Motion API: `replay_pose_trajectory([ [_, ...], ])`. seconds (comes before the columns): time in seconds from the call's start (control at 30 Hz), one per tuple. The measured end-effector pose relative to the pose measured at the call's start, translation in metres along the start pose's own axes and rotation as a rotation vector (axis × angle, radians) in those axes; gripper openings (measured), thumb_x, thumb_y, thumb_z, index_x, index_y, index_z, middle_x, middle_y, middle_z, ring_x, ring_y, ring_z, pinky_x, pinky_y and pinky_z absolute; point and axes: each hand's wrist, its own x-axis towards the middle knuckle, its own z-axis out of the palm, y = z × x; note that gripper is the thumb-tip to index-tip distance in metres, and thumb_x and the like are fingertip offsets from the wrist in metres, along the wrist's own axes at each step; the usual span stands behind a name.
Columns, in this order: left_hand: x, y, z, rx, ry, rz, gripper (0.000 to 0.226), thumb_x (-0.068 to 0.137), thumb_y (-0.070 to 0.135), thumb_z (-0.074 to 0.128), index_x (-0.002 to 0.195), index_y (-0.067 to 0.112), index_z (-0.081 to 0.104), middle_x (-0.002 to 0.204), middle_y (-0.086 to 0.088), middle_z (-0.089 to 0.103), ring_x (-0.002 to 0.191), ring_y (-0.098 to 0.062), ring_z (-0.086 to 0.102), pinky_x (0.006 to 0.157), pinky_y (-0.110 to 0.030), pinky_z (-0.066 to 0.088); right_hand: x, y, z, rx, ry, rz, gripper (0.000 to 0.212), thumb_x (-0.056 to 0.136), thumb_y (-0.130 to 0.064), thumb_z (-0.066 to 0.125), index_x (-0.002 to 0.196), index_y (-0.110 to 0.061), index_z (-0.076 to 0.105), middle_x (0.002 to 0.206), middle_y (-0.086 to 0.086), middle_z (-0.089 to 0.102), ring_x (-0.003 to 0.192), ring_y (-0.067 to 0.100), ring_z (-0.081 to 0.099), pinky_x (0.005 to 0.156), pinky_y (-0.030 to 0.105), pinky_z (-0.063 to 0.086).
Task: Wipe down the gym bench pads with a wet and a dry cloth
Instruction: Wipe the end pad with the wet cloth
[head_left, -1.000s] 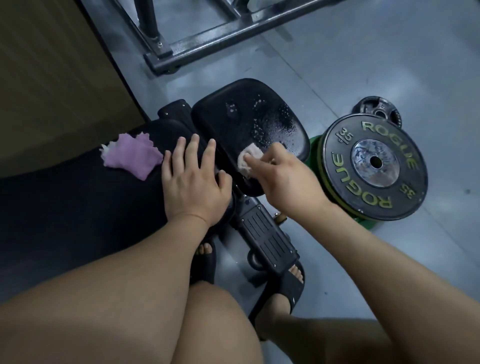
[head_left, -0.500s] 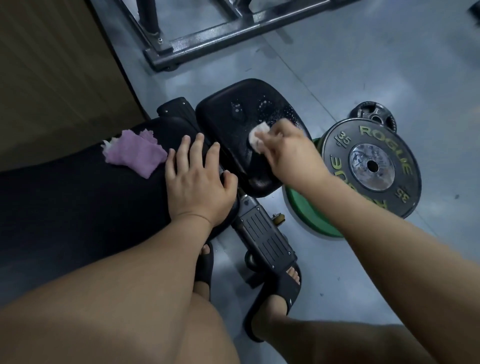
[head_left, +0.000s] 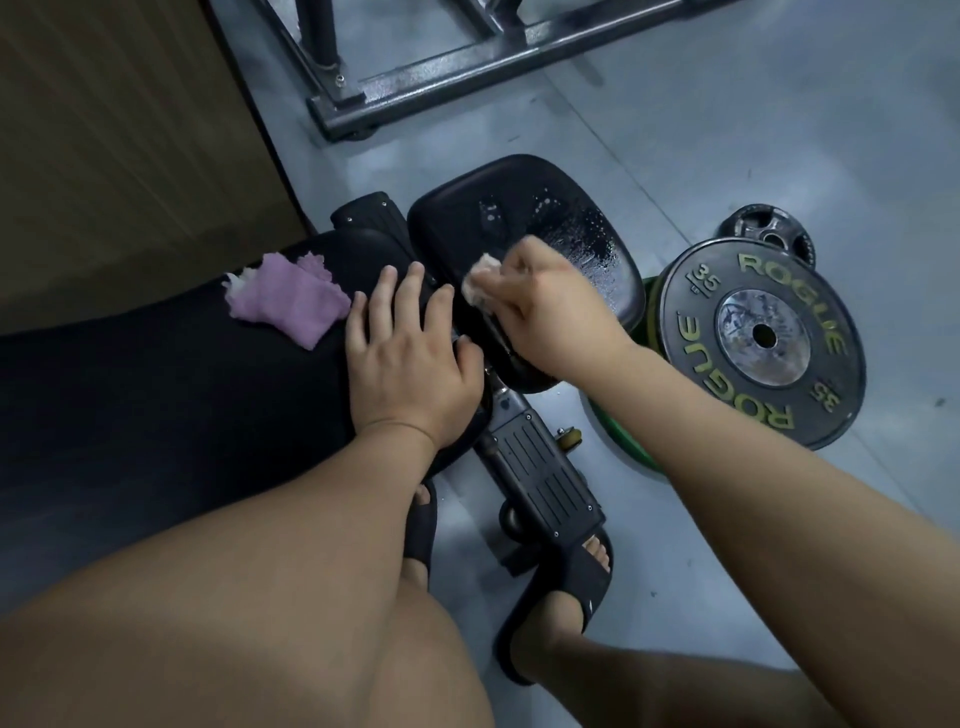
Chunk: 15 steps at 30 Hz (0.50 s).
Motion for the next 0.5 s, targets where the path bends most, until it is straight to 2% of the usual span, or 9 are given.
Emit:
replay_pose_trajectory([
  [0.1,-0.001,0.000,0.001,0.009,0.001,0.003,0.057,0.088,0.042,0.047,0.142,0.023,0.051,0.160,-0.006,0.037,0.153,-0.027,0.022,0.124,-0.050,0.013,0.014,-0.005,0.009,-0.011,0.033,0.073,0.020,0.093,-0.019,0.060,0.105,-0.015,0.077,0.093,0.007,0.052,0.079,0.025,0.055,0.060,0.039,0.055],
  [0.23,0.000,0.001,0.002,0.006,0.006,-0.001,0.056,0.089,0.040,0.048,0.142,0.024,0.052,0.160,-0.006,0.037,0.153,-0.027,0.023,0.124,-0.050,0.014,-0.043,-0.005,-0.012,0.054,-0.051,-0.039,0.028,0.095,-0.014,0.065,0.120,-0.020,0.075,0.097,0.008,0.053,0.081,0.026,0.054,0.067,0.032,0.048],
  [0.33,0.001,0.000,0.003,0.014,0.005,0.005,0.055,0.089,0.041,0.046,0.142,0.024,0.052,0.161,-0.006,0.036,0.153,-0.027,0.022,0.124,-0.051,0.014,-0.061,-0.003,-0.022,0.059,-0.106,-0.090,0.026,0.098,-0.015,0.065,0.121,-0.018,0.075,0.095,0.006,0.052,0.080,0.021,0.051,0.067,0.031,0.046],
  [0.4,0.000,0.001,0.002,0.015,-0.001,0.010,0.055,0.090,0.040,0.047,0.142,0.024,0.052,0.161,-0.006,0.036,0.153,-0.027,0.021,0.124,-0.051,0.015,-0.043,-0.002,-0.017,0.046,-0.058,-0.046,0.025,0.099,-0.021,0.057,0.116,-0.018,0.075,0.092,0.006,0.050,0.076,0.019,0.048,0.062,0.031,0.046],
  [0.5,0.000,0.000,0.002,0.017,-0.011,0.007,0.054,0.090,0.040,0.047,0.142,0.024,0.052,0.161,-0.006,0.035,0.153,-0.027,0.020,0.124,-0.051,0.015,-0.018,-0.001,-0.004,-0.006,0.052,0.067,0.030,0.099,-0.029,0.050,0.109,-0.014,0.074,0.089,0.007,0.049,0.073,0.022,0.050,0.057,0.038,0.051],
])
